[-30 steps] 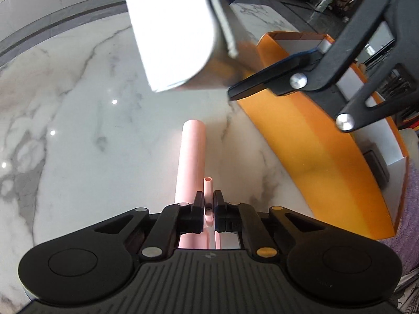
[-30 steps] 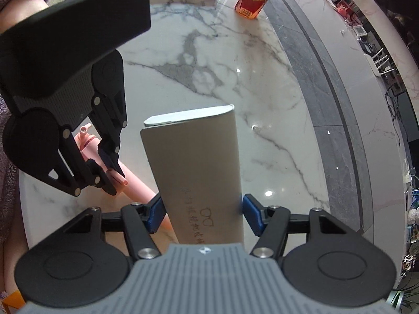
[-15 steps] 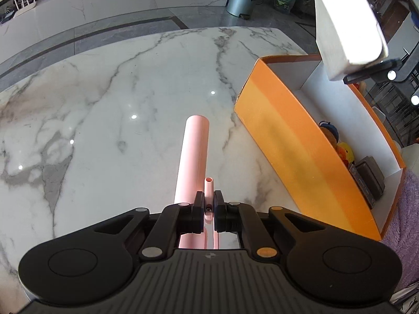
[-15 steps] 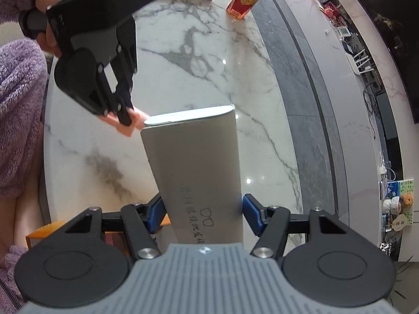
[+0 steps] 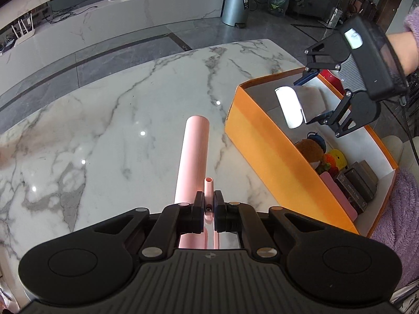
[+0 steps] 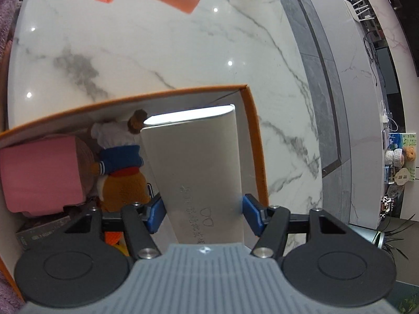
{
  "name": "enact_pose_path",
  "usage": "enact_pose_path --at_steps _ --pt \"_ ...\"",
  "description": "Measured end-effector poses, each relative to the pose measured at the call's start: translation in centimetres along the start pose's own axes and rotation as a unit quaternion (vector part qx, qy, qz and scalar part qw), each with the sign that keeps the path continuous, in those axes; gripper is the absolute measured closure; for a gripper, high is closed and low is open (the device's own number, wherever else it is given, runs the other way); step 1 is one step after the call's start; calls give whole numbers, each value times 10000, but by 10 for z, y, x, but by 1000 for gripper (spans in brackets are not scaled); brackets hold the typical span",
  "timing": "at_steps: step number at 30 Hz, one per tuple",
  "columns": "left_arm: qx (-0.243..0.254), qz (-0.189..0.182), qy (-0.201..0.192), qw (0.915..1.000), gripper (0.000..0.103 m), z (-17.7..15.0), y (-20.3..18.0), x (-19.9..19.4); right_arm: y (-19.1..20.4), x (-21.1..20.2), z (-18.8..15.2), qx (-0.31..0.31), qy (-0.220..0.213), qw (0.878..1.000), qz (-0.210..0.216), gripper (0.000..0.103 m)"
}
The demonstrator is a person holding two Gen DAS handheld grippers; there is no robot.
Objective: Organize objects
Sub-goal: 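Carry pink fan with left tool while right tool carries glasses case into orange box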
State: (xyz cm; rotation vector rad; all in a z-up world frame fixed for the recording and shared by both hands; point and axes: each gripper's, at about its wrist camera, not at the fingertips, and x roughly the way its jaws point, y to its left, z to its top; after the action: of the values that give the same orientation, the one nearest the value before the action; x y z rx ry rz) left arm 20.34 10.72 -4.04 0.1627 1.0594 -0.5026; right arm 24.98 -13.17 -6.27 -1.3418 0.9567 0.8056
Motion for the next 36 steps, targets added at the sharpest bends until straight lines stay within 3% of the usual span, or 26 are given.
enact_pose_path --at_steps 9,20,27,36 --pt "149 15 161 9998 95 8 -6 8 4 57 8 -132 32 9998 139 39" --pt "377 -27 223 9990 95 17 -23 5 6 70 3 -95 -88 9997 185 39" --pt "622 95 181 9979 95 27 -44 -8 4 50 -8 34 -308 9995 -17 34" --pt "1358 -28 -101 9907 95 60 -103 -23 3 -22 -57 495 -977 9933 -359 34"
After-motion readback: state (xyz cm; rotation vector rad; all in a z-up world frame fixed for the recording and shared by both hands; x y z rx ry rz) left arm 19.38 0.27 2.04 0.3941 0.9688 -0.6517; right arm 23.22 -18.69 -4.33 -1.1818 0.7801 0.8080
